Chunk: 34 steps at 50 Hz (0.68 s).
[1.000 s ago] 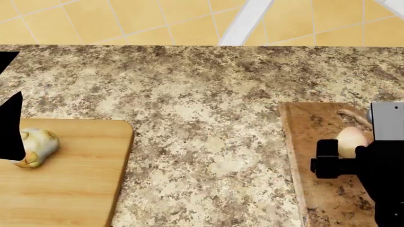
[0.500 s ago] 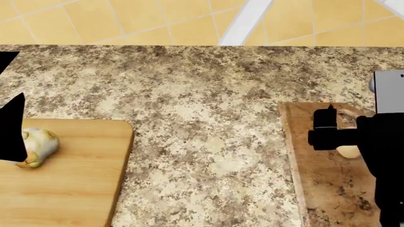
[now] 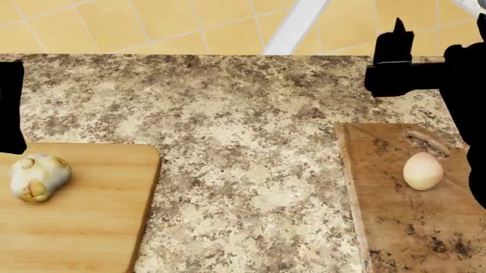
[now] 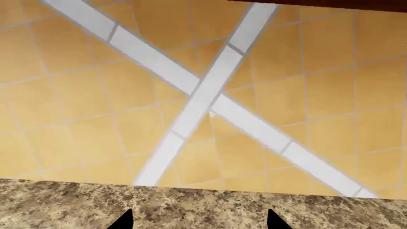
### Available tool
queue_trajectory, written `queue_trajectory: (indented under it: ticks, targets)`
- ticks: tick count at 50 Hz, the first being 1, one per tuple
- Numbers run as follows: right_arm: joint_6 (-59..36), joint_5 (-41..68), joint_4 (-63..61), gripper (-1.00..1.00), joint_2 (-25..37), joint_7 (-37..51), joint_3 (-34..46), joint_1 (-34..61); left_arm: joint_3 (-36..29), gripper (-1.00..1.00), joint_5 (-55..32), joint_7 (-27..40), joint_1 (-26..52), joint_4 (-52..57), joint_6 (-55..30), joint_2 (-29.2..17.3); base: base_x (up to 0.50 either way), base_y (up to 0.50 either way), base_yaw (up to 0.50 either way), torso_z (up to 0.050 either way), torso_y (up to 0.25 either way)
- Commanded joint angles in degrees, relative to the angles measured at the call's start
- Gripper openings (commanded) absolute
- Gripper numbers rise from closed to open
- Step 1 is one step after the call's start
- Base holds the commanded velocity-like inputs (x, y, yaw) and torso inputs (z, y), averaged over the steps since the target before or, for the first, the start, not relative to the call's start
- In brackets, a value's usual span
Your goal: Place the apricot and the ginger on separate cutting boards.
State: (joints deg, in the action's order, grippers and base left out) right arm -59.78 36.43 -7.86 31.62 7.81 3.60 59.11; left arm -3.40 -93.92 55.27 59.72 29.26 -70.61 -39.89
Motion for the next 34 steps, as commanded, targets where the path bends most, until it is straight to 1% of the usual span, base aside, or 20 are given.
queue_trajectory:
  ticks: [1,7,13,23,28,34]
  targets:
    - [-5.3,2.6,-4.8,1.0,-2.1,0.2,-3.2,5.9,-1.4,1.0,-4.5,2.6,10.2,-2.4,0.4,2.3,0.0,0.0,0.0,0.0,0.0]
    - [-6.4,3.2,-5.8,1.0,-2.5,0.3,-2.4,7.9,-3.1,1.0,-6.5,4.1,15.0,-4.0,-1.0,1.5,0.0,0.0,0.0,0.0,0.0]
    - [-7.6,4.0,-6.5,1.0,-2.4,0.9,-3.0,10.2,-4.0,1.0,-6.3,4.9,18.0,-4.7,-0.8,2.1,0.0,0.0,0.0,0.0,0.0]
    - [-7.3,4.6,-7.3,1.0,-2.5,0.9,-3.5,11.6,-3.6,1.0,-7.1,6.4,20.5,-4.2,-0.1,1.3,0.0,0.0,0.0,0.0,0.0]
    - [-5.0,3.5,-8.0,1.0,-2.3,1.2,-3.6,11.5,-3.6,1.0,-6.8,6.8,22.2,-4.1,0.3,1.3,0.0,0.0,0.0,0.0,0.0]
    - [-6.8,5.3,-9.9,1.0,-2.6,2.3,-5.5,12.8,-3.8,1.0,-8.6,9.4,25.6,-3.9,0.9,1.3,0.0,0.0,0.0,0.0,0.0]
